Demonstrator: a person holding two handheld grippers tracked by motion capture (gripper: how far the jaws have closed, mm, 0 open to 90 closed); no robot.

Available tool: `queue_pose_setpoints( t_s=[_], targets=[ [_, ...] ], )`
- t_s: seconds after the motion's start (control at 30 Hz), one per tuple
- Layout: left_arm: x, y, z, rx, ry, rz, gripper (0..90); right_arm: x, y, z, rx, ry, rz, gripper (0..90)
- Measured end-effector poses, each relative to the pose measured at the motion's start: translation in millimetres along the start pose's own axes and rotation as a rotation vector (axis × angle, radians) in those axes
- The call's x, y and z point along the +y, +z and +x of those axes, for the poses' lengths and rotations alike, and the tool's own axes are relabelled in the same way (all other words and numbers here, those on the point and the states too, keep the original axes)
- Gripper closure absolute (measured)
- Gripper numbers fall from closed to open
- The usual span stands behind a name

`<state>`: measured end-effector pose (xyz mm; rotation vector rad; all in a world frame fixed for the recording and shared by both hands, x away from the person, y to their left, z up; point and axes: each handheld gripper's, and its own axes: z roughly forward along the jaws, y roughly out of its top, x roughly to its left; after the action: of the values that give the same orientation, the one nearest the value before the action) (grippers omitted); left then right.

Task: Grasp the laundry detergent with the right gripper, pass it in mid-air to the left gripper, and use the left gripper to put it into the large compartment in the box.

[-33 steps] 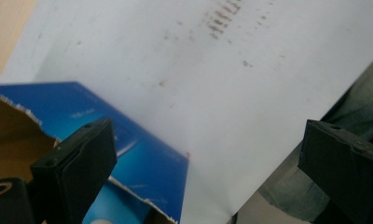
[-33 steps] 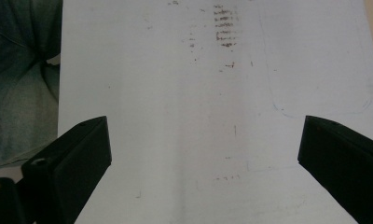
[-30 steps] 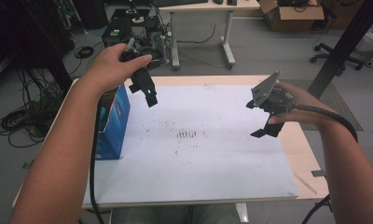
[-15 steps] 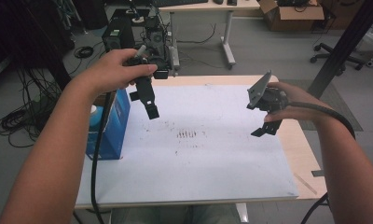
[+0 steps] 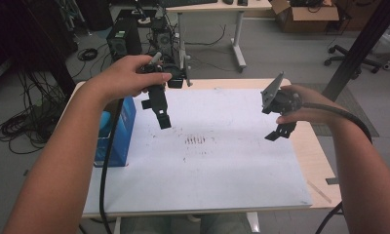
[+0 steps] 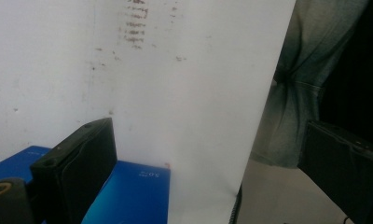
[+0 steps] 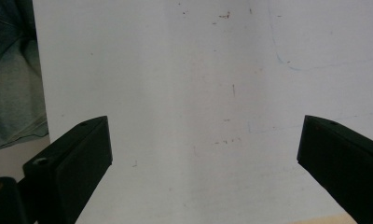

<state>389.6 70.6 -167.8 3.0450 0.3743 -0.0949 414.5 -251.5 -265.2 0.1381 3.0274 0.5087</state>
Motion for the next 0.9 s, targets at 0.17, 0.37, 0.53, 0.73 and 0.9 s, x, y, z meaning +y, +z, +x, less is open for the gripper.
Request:
queue_pose_setpoints(
  t_s=[0.17, 0.37, 0.53, 0.73, 0.9],
  targets=[
    [1.8, 2.8, 5.7, -0.005, -0.002, 0.006, 4.5, 3.1, 2.0, -9.1, 0.004, -0.006, 0.0, 3.3],
    [2.1, 5.4, 8.4, 0.003, -0.017, 0.003, 4.6, 12.6, 8.4, -8.3, 0.013, -0.028, 0.006, 3.5],
    [2.1, 3.8, 6.6, 0.001, -0.013, 0.01, 4.5, 17.4, 5.7, -5.9, 0.007, -0.035, 0.006, 3.5],
    [1.4, 3.9, 5.9, 0.008, -0.015, 0.003, 4.6, 19.7, 3.5, -3.3, 0.002, -0.036, 0.015, 3.5],
    [1.1, 3.8, 5.9, 0.007, -0.026, 0.004, 4.6, 22.3, 0.9, -2.4, -0.005, -0.04, 0.013, 3.5]
  ],
)
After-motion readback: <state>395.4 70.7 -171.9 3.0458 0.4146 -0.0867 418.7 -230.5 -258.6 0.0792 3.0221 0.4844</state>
